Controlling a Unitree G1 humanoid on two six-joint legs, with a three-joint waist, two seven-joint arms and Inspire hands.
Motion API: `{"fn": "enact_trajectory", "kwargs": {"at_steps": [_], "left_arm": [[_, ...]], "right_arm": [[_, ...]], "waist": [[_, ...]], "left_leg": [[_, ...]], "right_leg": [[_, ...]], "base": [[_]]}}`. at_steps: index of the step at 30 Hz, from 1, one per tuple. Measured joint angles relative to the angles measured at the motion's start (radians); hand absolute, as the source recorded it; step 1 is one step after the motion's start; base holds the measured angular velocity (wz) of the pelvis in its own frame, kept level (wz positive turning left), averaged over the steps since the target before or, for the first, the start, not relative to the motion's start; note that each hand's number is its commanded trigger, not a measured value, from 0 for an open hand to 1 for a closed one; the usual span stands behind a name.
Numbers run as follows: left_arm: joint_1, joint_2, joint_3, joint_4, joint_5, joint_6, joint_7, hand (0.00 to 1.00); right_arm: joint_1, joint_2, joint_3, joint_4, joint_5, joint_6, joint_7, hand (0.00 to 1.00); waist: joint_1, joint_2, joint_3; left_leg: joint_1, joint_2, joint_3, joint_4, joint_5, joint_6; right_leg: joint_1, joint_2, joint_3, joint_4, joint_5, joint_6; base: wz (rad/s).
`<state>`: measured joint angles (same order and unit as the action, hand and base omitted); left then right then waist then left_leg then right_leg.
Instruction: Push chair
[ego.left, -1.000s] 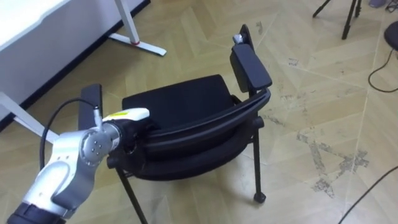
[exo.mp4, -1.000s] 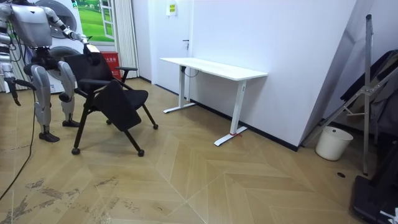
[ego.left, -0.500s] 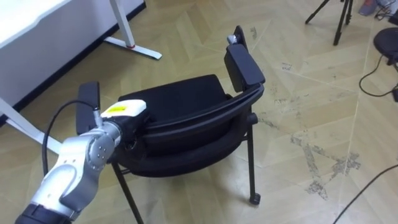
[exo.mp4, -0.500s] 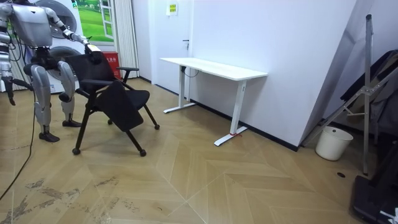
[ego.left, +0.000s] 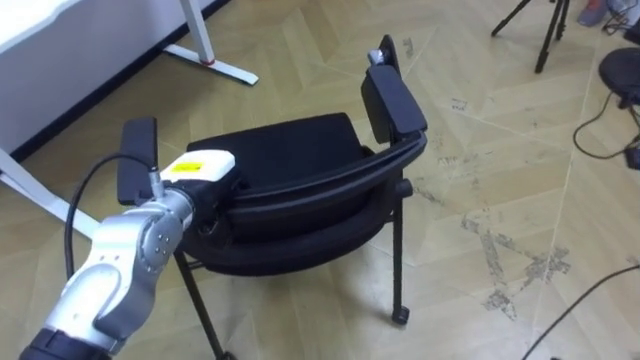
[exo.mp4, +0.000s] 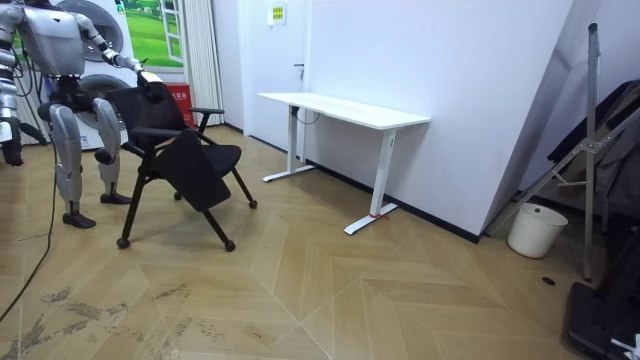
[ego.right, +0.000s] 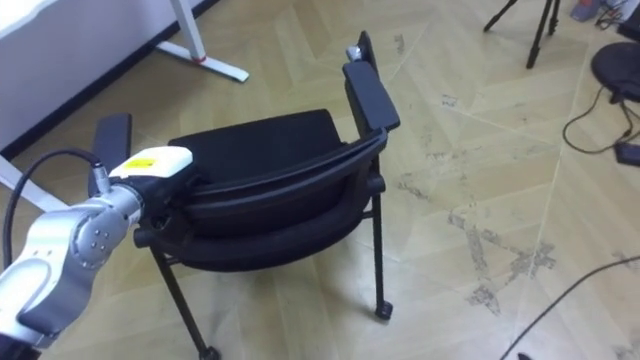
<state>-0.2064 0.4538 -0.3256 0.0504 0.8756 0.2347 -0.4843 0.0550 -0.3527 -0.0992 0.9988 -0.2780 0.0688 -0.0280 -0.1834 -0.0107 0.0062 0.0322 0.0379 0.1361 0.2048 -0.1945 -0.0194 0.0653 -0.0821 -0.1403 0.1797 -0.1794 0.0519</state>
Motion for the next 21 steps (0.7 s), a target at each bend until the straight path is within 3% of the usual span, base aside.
{"fn": "enact_trajectory", "kwargs": {"at_steps": [7, 9, 14, 21], "left_arm": [[-0.007, 0.017, 0.012, -0.014, 0.0, -0.002, 0.0, 1.0], [-0.007, 0.027, 0.012, -0.025, 0.001, -0.003, -0.006, 1.0], [-0.006, 0.04, 0.013, -0.038, 0.001, -0.008, -0.015, 1.0], [-0.006, 0.076, 0.014, -0.043, -0.019, -0.062, -0.015, 1.0]], "right_arm": [[-0.03, -0.098, -0.004, -0.255, -0.256, 0.001, 0.016, 0.0], [-0.029, -0.118, -0.004, -0.367, -0.303, 0.018, 0.03, 0.0], [-0.034, -0.125, -0.031, -0.666, -0.481, 0.017, 0.058, 0.0], [-0.065, -0.126, 0.006, -0.928, -0.574, 0.019, 0.074, 0.0]], "waist": [[-0.001, -0.015, 0.0019], [-0.001, -0.018, 0.0035], [-0.001, -0.023, 0.0026], [0.02, -0.027, 0.0049]], "left_leg": [[-0.024, 0.001, -0.001, 0.011, 0.0, 0.0], [-0.026, 0.001, -0.001, 0.011, 0.0, 0.0], [-0.027, 0.001, 0.001, 0.013, 0.0, 0.0], [-0.021, 0.004, 0.02, 0.006, 0.0, 0.0]], "right_leg": [[-0.024, -0.001, 0.0, 0.006, 0.0, 0.0], [-0.028, -0.001, 0.001, 0.011, 0.0, 0.0], [-0.028, -0.001, -0.001, 0.012, 0.001, -0.001], [-0.04, -0.002, 0.003, 0.024, 0.001, -0.001]], "base": [[-0.01], [0.0], [0.0], [-0.07]]}}
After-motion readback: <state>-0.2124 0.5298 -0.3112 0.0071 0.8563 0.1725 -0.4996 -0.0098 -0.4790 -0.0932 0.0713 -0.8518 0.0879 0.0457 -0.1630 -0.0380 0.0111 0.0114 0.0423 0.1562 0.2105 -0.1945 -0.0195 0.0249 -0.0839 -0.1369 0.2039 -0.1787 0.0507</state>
